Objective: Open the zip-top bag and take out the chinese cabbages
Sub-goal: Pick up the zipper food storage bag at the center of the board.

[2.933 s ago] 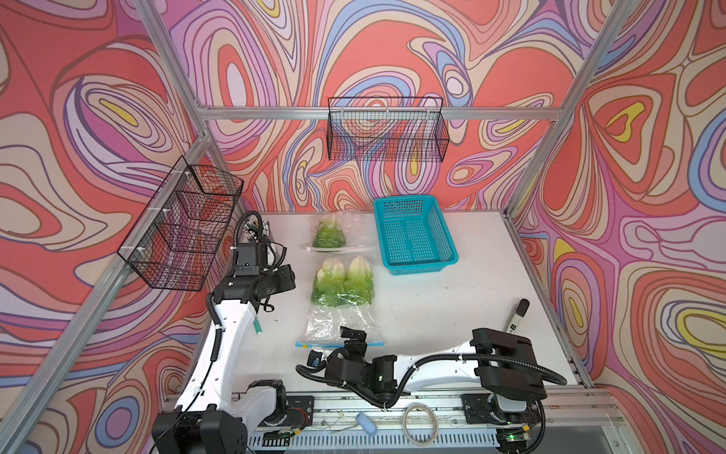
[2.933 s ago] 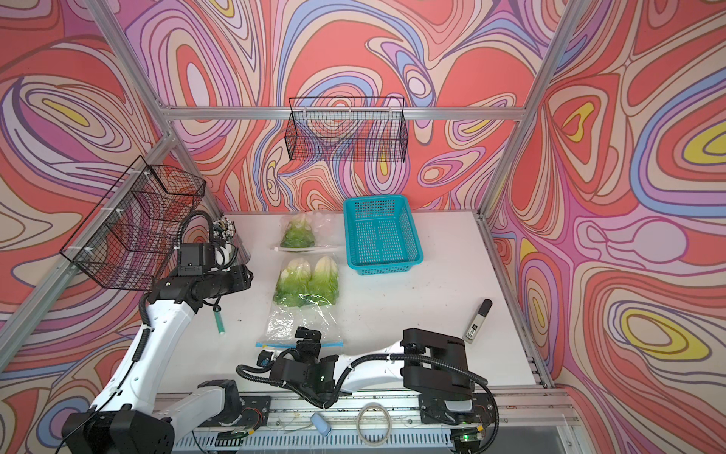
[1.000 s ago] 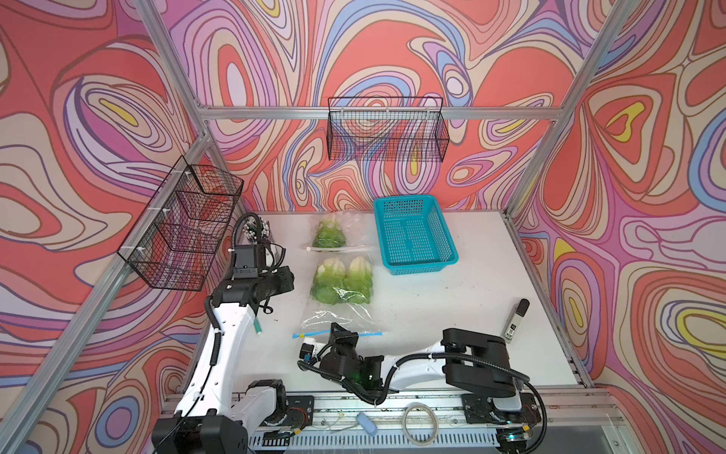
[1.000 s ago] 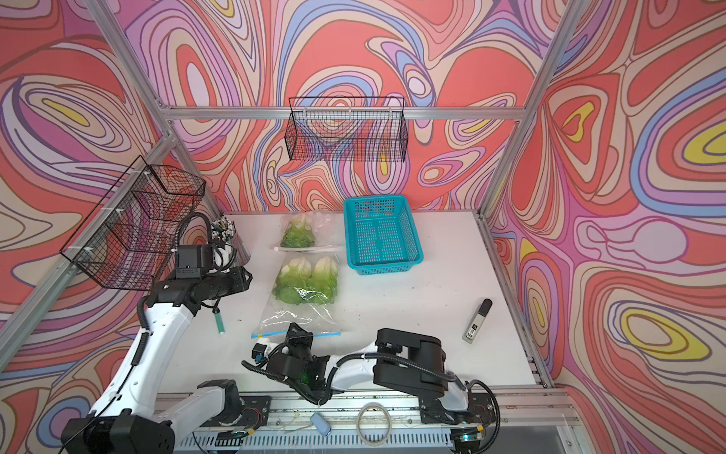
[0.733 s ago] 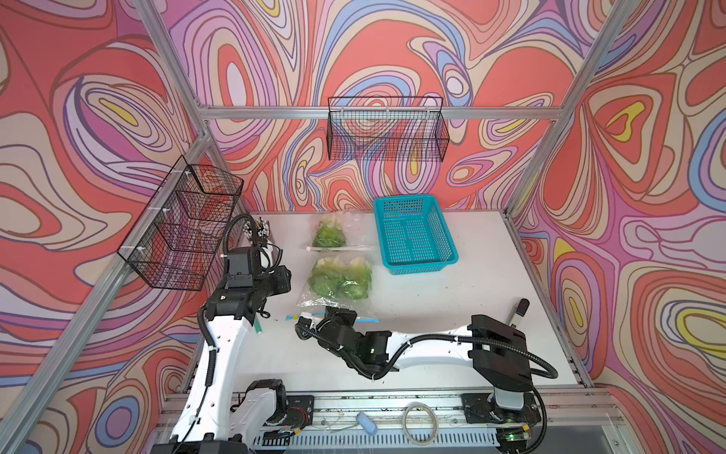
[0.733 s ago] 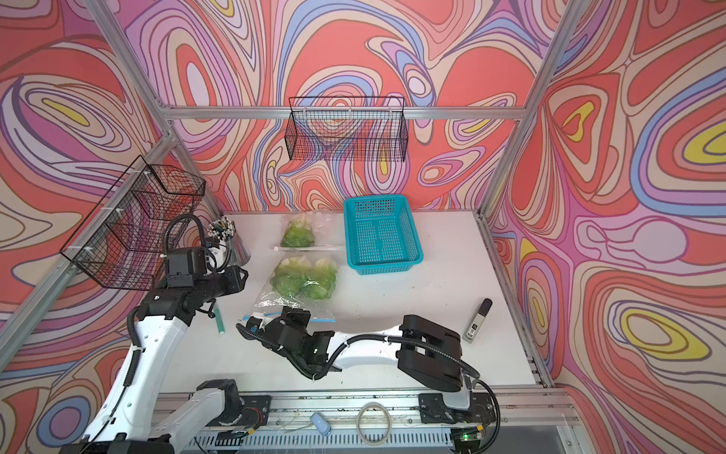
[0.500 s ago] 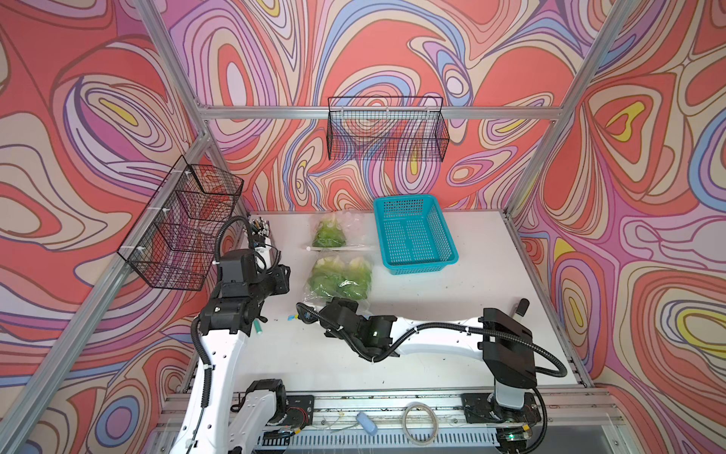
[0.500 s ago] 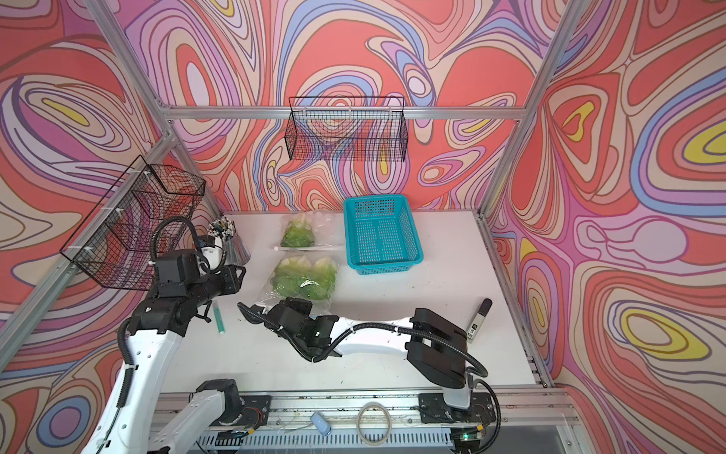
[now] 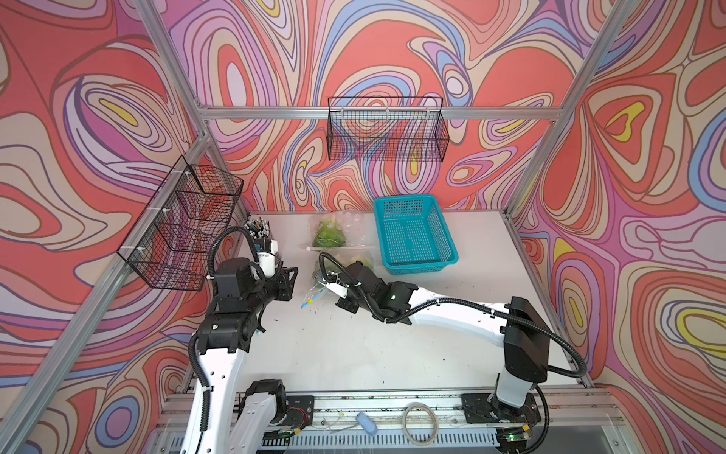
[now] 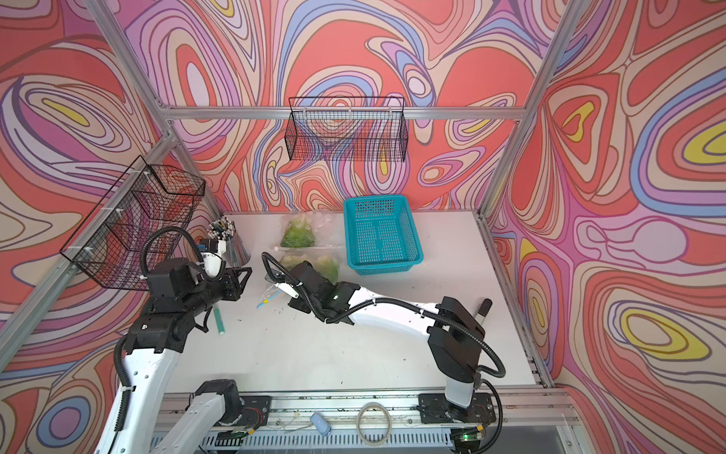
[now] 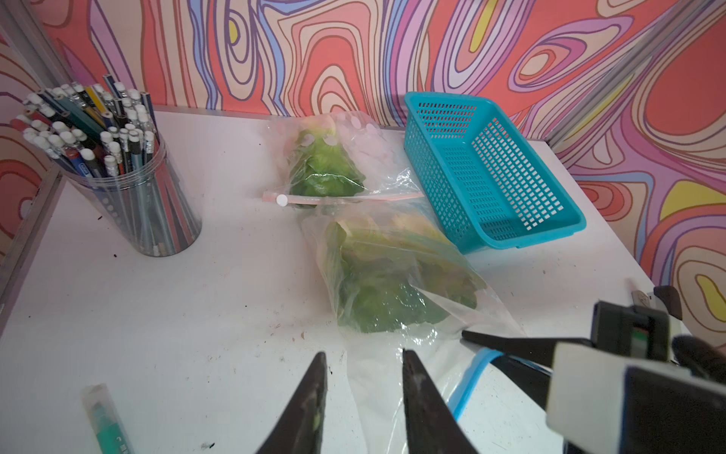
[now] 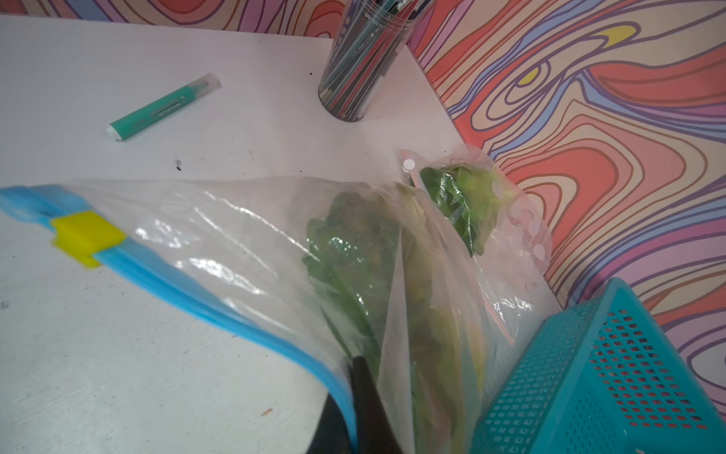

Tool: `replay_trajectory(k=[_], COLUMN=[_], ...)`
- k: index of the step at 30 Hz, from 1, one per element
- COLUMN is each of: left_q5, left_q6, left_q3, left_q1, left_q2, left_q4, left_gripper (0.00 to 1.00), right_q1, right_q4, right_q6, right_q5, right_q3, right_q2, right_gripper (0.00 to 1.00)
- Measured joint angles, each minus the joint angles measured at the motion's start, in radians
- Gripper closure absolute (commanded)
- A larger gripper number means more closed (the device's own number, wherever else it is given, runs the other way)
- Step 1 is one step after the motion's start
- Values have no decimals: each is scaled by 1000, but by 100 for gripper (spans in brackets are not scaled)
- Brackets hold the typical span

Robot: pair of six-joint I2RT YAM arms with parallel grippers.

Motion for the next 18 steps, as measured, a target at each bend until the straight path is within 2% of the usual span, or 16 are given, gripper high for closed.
replay_trajectory(k=[9,18], left_q5=[77,98], left_q6=[56,72], left_q3=[-55,-80], left_q1=[0,0], left_q2=[-98,-94], left_q4=[5,40], left_gripper=[66,59], right_q1=[-92,-176], right_q4=[-52,-97], right_q6=[73,109], right_q5=[-123,-256], right_q3=[93,162], right_q2=[2,16], right_gripper=[100,100])
